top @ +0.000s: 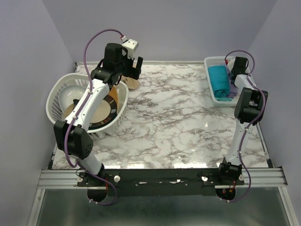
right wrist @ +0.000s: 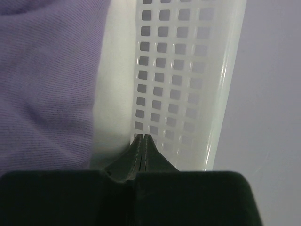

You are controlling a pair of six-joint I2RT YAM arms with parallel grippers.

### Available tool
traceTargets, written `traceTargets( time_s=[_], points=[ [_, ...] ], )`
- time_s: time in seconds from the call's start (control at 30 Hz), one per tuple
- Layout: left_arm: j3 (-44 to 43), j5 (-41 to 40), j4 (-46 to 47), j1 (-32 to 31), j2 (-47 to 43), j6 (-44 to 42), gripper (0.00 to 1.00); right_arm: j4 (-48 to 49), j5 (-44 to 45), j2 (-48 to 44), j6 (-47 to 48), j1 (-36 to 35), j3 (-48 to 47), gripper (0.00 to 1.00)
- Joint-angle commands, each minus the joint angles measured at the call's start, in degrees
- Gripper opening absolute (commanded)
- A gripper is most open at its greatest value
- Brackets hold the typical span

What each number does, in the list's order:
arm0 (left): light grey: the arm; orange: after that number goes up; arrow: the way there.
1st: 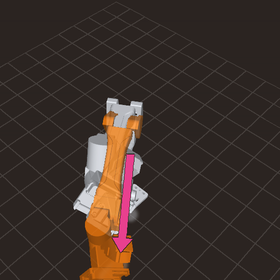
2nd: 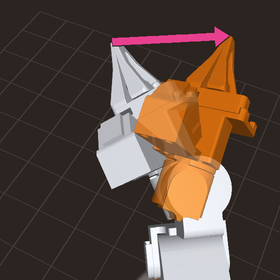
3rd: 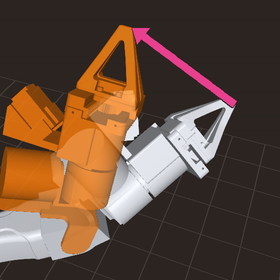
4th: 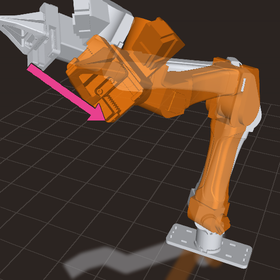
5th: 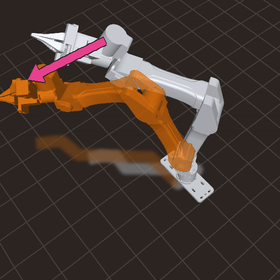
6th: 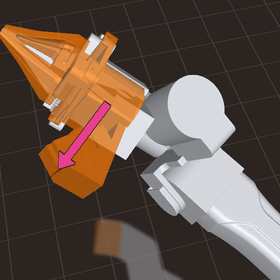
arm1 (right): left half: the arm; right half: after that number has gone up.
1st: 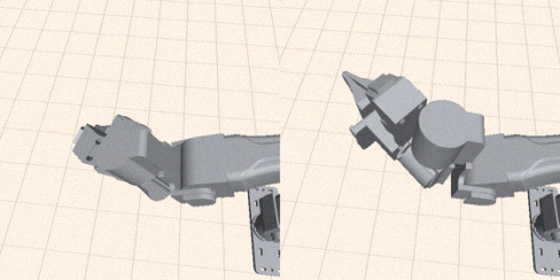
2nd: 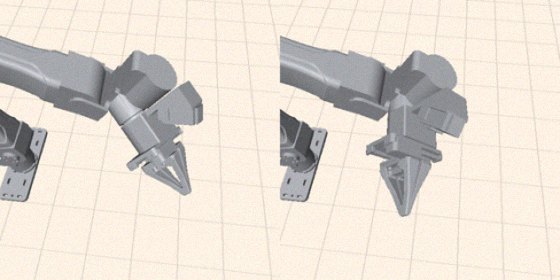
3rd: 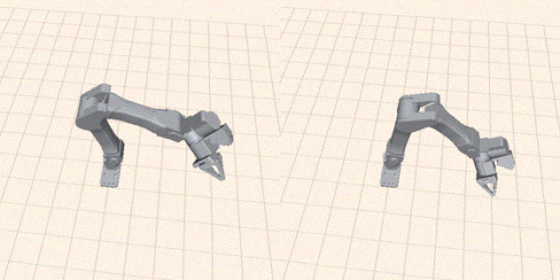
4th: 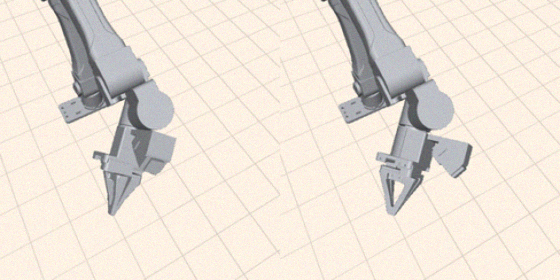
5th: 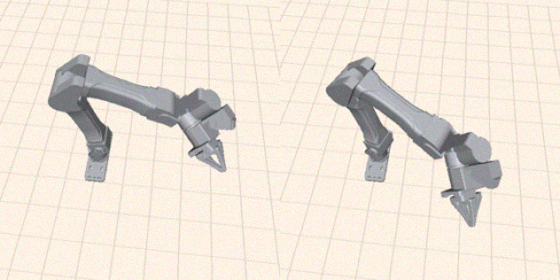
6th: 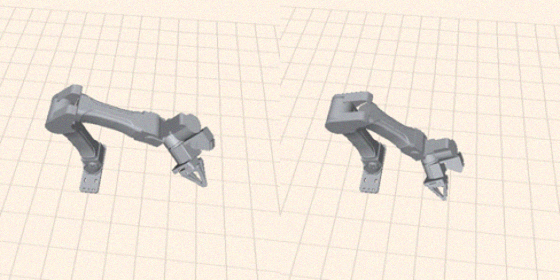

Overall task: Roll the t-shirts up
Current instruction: Move the bin to the corner of the board.

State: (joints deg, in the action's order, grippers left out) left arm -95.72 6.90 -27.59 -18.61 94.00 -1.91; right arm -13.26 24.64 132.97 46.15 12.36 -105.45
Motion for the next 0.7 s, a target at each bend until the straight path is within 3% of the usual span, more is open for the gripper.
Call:
traceTargets(
  time_s=[0.0, 0.3, 0.47, 0.67],
  points=[
    [0.6, 1.2, 0.0, -0.4, -0.6, 0.0, 0.99, -2.2, 3.6, -0.8, 1.0, 4.1, 3.5, 0.01],
    [0.4, 1.5, 0.2, -0.5, 0.0, 0.2, 0.99, -2.7, 2.7, -3.0, 0.5, 5.0, 2.5, 0.01],
    [0.4, 1.9, 0.0, -0.5, 0.3, 0.2, 0.99, -0.2, 2.7, -1.5, 5.8, 6.8, 2.3, 0.01],
    [0.6, 1.8, -0.8, -0.7, 0.3, -0.4, 0.99, -5.8, 4.2, 5.6, 4.0, 9.2, -8.4, 0.01]
  ],
)
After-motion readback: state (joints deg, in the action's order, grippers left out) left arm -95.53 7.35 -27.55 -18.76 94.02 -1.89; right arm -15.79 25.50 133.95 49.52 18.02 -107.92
